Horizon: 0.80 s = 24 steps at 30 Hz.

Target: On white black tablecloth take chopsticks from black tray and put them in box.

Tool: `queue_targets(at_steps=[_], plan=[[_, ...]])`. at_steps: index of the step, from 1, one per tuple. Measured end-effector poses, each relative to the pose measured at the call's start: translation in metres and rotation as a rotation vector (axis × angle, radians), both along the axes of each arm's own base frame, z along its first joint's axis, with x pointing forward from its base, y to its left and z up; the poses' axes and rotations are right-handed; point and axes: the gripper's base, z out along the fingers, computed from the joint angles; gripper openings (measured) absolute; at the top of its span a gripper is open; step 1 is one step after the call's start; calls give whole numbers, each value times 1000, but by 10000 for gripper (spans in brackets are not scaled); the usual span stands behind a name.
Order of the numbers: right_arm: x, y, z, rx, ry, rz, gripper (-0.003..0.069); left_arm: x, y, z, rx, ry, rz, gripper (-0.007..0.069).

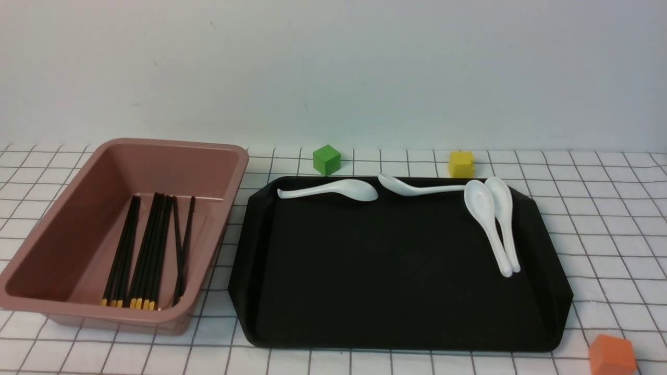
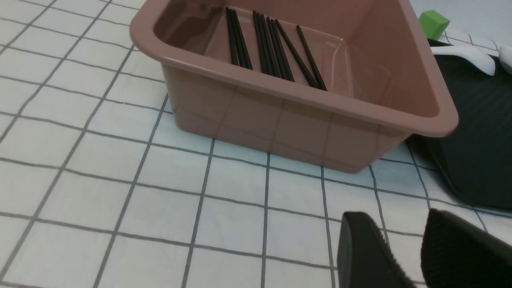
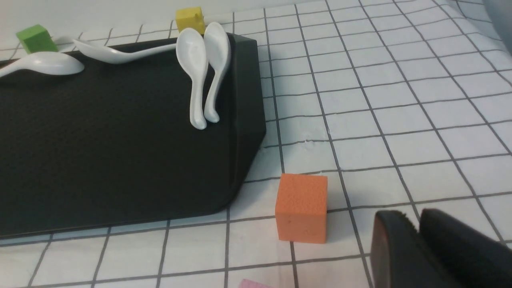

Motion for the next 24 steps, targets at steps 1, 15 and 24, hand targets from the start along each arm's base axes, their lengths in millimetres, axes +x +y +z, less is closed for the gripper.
queue_targets(at_steps=[1,15,24], plan=[[0,0,0,0,0,0,112,0,0,0,0,0,0,238],[0,0,0,0,0,0,131,0,0,0,0,0,0,238],[0,0,0,0,0,0,143,0,0,0,0,0,0,238]])
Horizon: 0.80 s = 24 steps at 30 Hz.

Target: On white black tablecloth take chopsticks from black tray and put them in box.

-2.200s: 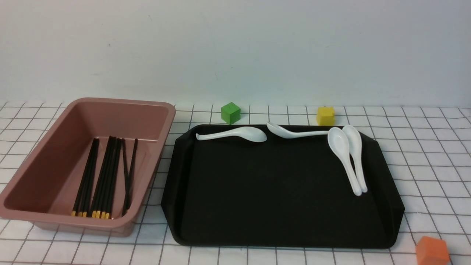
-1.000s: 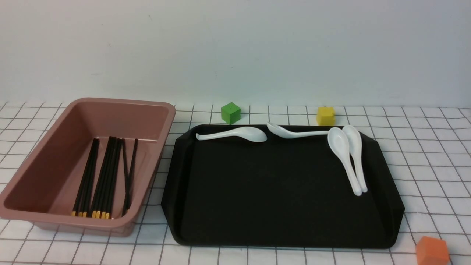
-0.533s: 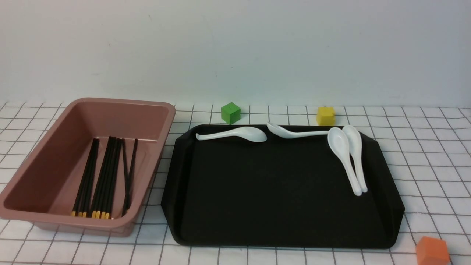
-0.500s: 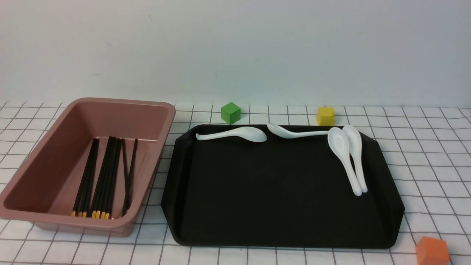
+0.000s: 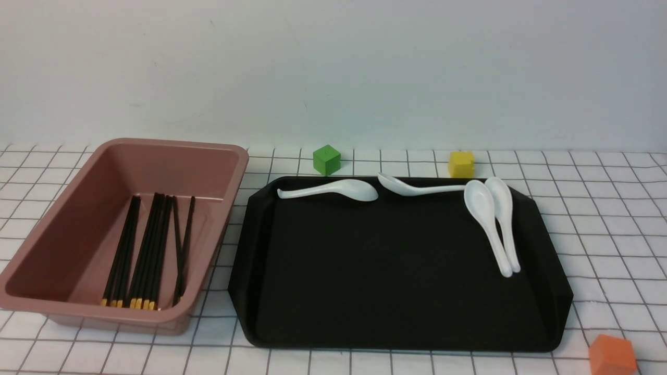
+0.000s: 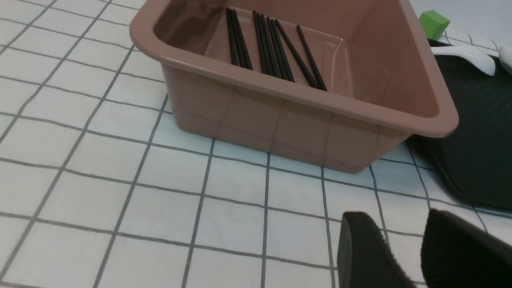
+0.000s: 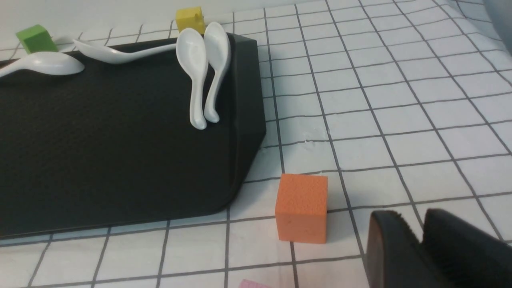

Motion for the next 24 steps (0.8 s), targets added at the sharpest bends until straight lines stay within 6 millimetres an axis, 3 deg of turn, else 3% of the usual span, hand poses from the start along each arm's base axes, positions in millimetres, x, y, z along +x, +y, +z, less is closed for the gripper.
queue_targets(at_steps=[24], plan=[[0,0,0,1,0,0,174,0,0,0,0,0,0,238]])
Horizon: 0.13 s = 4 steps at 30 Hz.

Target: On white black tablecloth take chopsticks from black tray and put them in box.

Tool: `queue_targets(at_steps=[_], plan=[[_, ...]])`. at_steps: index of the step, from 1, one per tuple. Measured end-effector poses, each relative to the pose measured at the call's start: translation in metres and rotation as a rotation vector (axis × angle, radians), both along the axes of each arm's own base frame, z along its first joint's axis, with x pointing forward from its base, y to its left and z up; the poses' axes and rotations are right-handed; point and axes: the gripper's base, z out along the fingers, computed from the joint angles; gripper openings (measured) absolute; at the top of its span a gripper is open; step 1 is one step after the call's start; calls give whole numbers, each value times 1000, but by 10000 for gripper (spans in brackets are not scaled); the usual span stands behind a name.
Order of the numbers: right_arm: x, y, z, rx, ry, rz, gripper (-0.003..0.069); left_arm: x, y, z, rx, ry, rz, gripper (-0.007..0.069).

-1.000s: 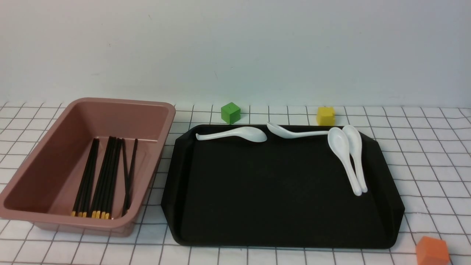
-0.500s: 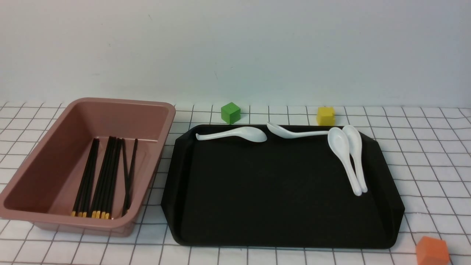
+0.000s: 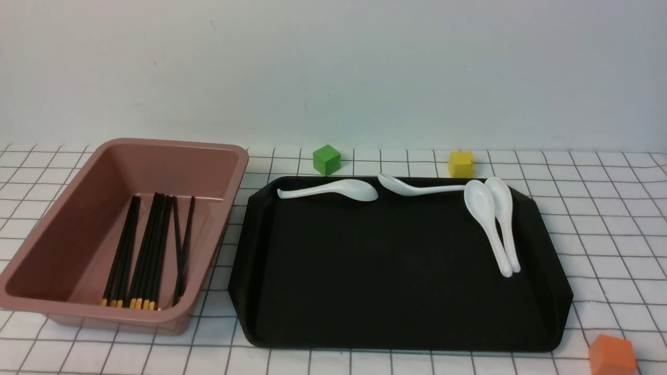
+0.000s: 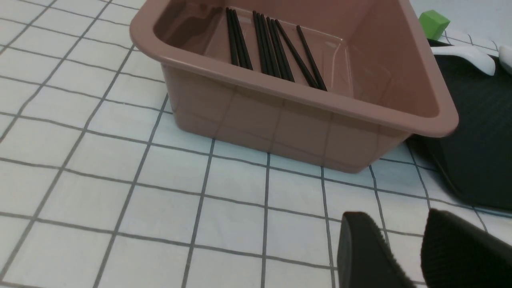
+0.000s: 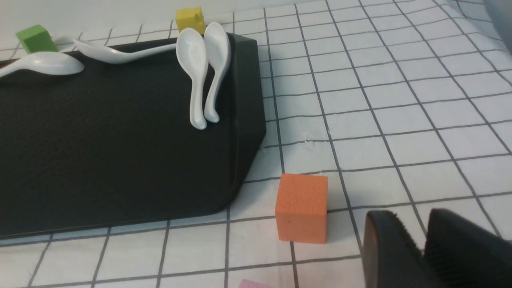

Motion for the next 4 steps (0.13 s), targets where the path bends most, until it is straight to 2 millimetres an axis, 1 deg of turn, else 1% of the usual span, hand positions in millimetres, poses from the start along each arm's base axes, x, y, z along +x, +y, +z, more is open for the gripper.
queue_targets(at_steps=[4], plan=[[0,0,0,0,0,0,182,0,0,0,0,0,0,238]])
